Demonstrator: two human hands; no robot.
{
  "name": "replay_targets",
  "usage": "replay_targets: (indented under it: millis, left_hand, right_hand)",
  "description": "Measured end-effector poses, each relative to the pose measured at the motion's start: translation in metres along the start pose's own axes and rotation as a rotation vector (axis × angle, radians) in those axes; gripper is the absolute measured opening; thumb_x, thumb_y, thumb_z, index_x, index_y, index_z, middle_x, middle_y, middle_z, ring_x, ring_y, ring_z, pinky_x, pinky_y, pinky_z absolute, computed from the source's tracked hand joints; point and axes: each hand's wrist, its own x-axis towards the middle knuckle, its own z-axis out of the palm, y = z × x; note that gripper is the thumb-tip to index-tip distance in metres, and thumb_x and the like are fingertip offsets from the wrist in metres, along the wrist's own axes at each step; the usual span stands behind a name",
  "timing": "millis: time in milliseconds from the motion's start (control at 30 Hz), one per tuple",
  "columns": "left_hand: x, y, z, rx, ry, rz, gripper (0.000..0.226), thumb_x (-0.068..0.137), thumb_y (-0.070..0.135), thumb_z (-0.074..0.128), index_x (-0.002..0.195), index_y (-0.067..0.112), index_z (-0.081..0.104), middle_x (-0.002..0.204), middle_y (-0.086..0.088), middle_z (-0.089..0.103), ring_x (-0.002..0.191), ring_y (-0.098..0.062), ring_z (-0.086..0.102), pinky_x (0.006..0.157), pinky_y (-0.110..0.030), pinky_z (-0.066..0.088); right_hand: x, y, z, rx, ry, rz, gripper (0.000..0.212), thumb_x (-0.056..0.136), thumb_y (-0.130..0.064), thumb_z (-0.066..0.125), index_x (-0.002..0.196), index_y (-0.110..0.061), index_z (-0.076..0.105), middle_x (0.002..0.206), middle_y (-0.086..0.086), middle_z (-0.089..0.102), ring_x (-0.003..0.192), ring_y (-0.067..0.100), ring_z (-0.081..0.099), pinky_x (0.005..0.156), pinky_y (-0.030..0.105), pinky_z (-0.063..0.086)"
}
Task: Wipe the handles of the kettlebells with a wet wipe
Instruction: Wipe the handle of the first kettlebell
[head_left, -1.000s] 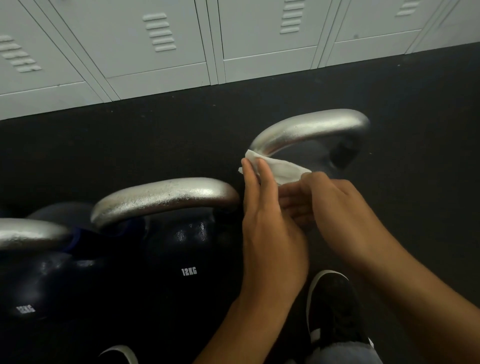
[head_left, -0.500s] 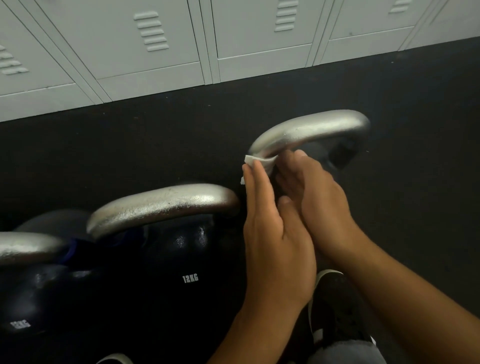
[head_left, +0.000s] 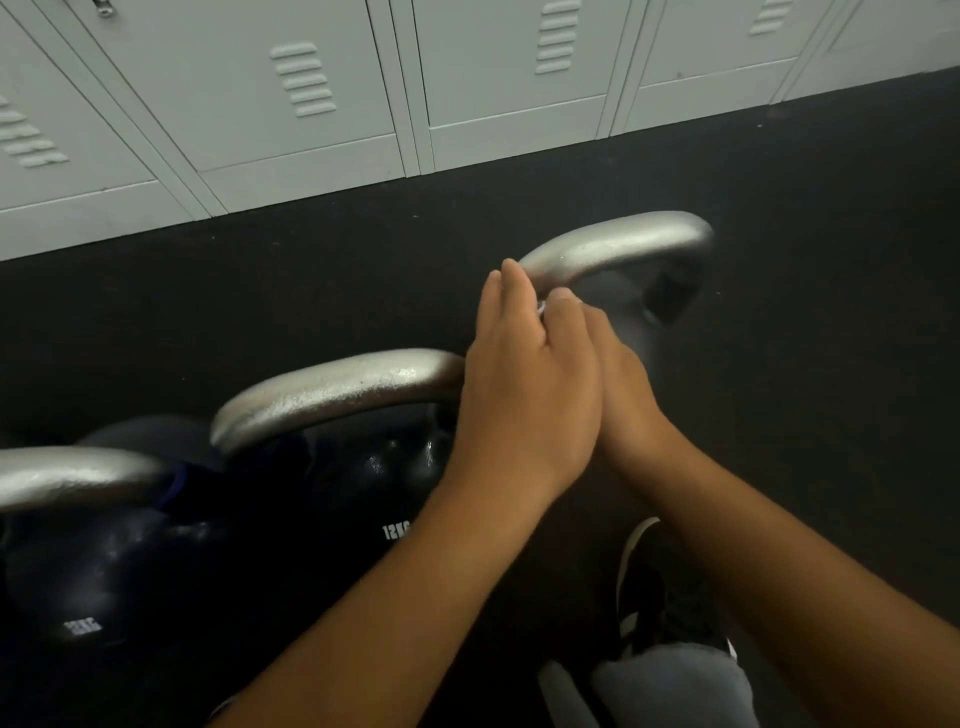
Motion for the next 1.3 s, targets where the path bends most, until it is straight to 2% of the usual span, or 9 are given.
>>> replay_targets:
  millis: [133, 267, 433, 567, 700, 767, 1000, 1133, 1300]
  left_hand:
    - [0.004, 0.006, -0.020, 0.203, -0.150, 0.025, 0.057, 0.110, 0.028, 0.036, 0.164, 0.027, 0.016, 0.166, 0.013, 0.025, 0.139, -0.004, 0.035, 0.101, -0.019, 0.023]
    - [0.011, 0.017, -0.046, 0.413, -0.304, 0.061, 0.052, 0.106, 0.016, 0.043, 0.155, 0.032, 0.037, 0.130, 0.006, 0.056, 0.093, -0.008, 0.054, 0.077, -0.026, 0.042]
    - [0.021, 0.037, -0.063, 0.594, -0.324, 0.152, 0.053, 0.108, 0.024, 0.040, 0.160, 0.024, 0.032, 0.161, 0.002, 0.041, 0.131, -0.015, 0.050, 0.100, -0.024, 0.035]
    - [0.031, 0.033, -0.053, 0.685, -0.342, 0.162, 0.030, 0.110, 0.032, 0.036, 0.135, 0.020, 0.046, 0.120, 0.004, 0.058, 0.111, -0.020, 0.058, 0.074, -0.017, 0.033]
    - [0.030, 0.015, -0.043, 0.739, -0.395, 0.264, 0.058, 0.110, 0.036, 0.035, 0.162, 0.021, 0.012, 0.162, -0.005, 0.035, 0.139, -0.024, 0.047, 0.106, -0.033, 0.039]
    - [0.030, 0.017, -0.045, 0.742, -0.401, 0.265, 0.061, 0.110, 0.035, 0.034, 0.164, 0.024, 0.008, 0.166, 0.000, 0.029, 0.137, -0.016, 0.046, 0.102, -0.027, 0.037]
    - [0.029, 0.036, -0.056, 0.855, -0.370, 0.252, 0.043, 0.111, 0.031, 0.034, 0.154, 0.023, 0.034, 0.100, 0.011, 0.049, 0.070, -0.002, 0.042, 0.057, -0.018, 0.030]
    - [0.024, 0.037, -0.059, 0.739, -0.357, 0.203, 0.058, 0.111, 0.030, 0.033, 0.165, 0.029, 0.011, 0.146, 0.006, 0.053, 0.108, -0.004, 0.057, 0.080, -0.013, 0.035]
    - [0.032, 0.030, -0.069, 0.682, -0.296, 0.281, 0.038, 0.109, 0.020, 0.037, 0.142, 0.019, 0.055, 0.145, -0.004, 0.058, 0.132, -0.023, 0.053, 0.104, -0.036, 0.040]
  right_hand:
    - [0.004, 0.001, 0.007, 0.019, 0.034, 0.042, 0.042, 0.114, -0.023, 0.032, 0.086, -0.031, 0.062, 0.069, -0.027, 0.070, 0.070, -0.013, 0.065, 0.061, 0.006, 0.047]
    - [-0.003, 0.011, 0.014, 0.162, 0.054, 0.047, 0.047, 0.111, -0.032, 0.030, 0.102, -0.043, 0.074, 0.107, -0.024, 0.075, 0.114, -0.004, 0.065, 0.108, 0.028, 0.048]
    - [0.007, 0.005, 0.017, 0.179, 0.108, 0.113, 0.044, 0.098, -0.046, 0.037, 0.105, -0.031, 0.078, 0.117, -0.007, 0.077, 0.120, 0.012, 0.066, 0.116, 0.049, 0.043]
    - [0.007, 0.014, 0.012, 0.251, 0.118, 0.107, 0.043, 0.109, -0.031, 0.035, 0.098, -0.026, 0.077, 0.104, -0.008, 0.079, 0.111, 0.007, 0.070, 0.106, 0.037, 0.049]
    - [0.005, 0.020, 0.010, 0.323, 0.076, 0.064, 0.043, 0.112, -0.024, 0.031, 0.099, -0.027, 0.072, 0.090, -0.014, 0.079, 0.094, -0.003, 0.072, 0.080, 0.013, 0.053]
    - [0.007, 0.019, 0.007, 0.308, 0.057, 0.060, 0.044, 0.112, -0.026, 0.029, 0.103, -0.028, 0.072, 0.100, -0.015, 0.079, 0.105, -0.003, 0.070, 0.085, 0.013, 0.052]
    - [0.000, 0.013, 0.006, 0.290, 0.004, 0.046, 0.043, 0.108, -0.039, 0.034, 0.110, -0.028, 0.075, 0.112, -0.014, 0.078, 0.116, -0.004, 0.066, 0.098, 0.019, 0.045]
    - [0.007, 0.009, 0.012, 0.224, 0.098, 0.098, 0.068, 0.078, -0.063, 0.045, 0.119, -0.018, 0.076, 0.122, 0.001, 0.076, 0.122, 0.015, 0.066, 0.115, 0.047, 0.044]
    - [0.010, 0.022, 0.015, 0.314, 0.126, 0.087, 0.054, 0.097, -0.047, 0.038, 0.130, -0.020, 0.071, 0.130, -0.006, 0.073, 0.129, 0.009, 0.062, 0.118, 0.038, 0.041]
